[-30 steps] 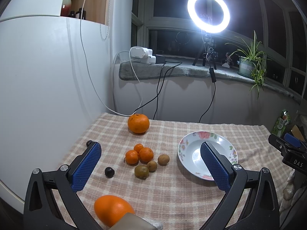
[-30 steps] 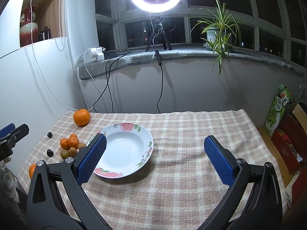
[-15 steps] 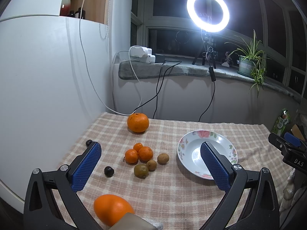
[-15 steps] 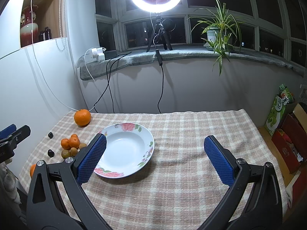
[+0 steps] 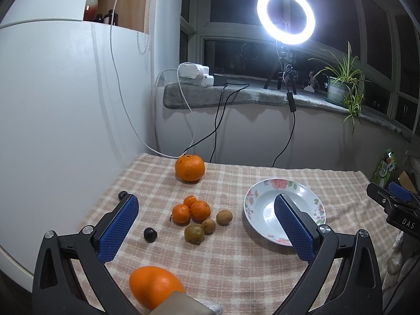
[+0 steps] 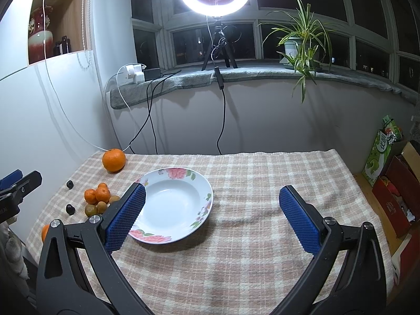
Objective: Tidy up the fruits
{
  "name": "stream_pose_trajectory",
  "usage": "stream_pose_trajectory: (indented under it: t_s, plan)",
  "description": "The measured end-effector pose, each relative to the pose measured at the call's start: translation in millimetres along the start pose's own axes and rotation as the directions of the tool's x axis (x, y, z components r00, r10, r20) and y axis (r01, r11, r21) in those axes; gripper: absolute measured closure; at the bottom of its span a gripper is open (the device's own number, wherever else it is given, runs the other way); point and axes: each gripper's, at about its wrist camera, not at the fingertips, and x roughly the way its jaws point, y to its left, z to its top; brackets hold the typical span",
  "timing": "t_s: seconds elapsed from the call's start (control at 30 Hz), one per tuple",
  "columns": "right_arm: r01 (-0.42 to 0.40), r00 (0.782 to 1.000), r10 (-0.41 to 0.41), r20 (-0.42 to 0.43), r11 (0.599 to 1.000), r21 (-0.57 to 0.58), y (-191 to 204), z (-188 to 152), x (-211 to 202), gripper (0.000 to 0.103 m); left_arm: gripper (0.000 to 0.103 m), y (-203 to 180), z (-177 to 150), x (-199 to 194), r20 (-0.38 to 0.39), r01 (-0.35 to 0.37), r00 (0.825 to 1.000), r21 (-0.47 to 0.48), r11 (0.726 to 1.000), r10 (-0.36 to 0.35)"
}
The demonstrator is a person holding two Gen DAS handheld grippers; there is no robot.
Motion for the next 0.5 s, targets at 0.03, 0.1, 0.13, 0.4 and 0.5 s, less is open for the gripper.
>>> stream_pose_trajectory:
  t_s: [0.03,0.1,0.13,0.4,0.5]
  plan:
    - [0.0,1.0,0.0,0.0,1.0,0.0,0.2,0.4,-0.2,0.0,0.001,0.5,-0.2,-0.2,0.0,-0.001,1.0,-0.001,1.0,0.001]
    - [-0.003,1.0,0.003,-0.002,1.0,-0.003,2.1,0.1,-0.7,0.0,0.001,0.5,-0.1,-0.1,-0.001,0.001,1.0,-0.001,1.0,-0.001]
    - [-0.005,1.0,0.005,-0.003,1.0,-0.002,2.5,0.1,-0.6,0.0,0.001,0.3,-0.1,-0.1,-0.001,0.001,1.0,-0.001,1.0,-0.001]
    - [-0.009,1.0,0.009,-0.006,1.0,-0.002,2.6,0.9,0.6,0.0,0.001,1.5,-0.7,-0.8,-0.001,0.003,1.0,-0.001,1.0,-0.003]
    - [-0.013,1.0,0.013,-0.009,1.0,-0.009,5.5,1.1,0.5,0.0,0.001,2.4,-1.9,-2.4,-0.001,0.002,1.0,-0.004,1.0,-0.002]
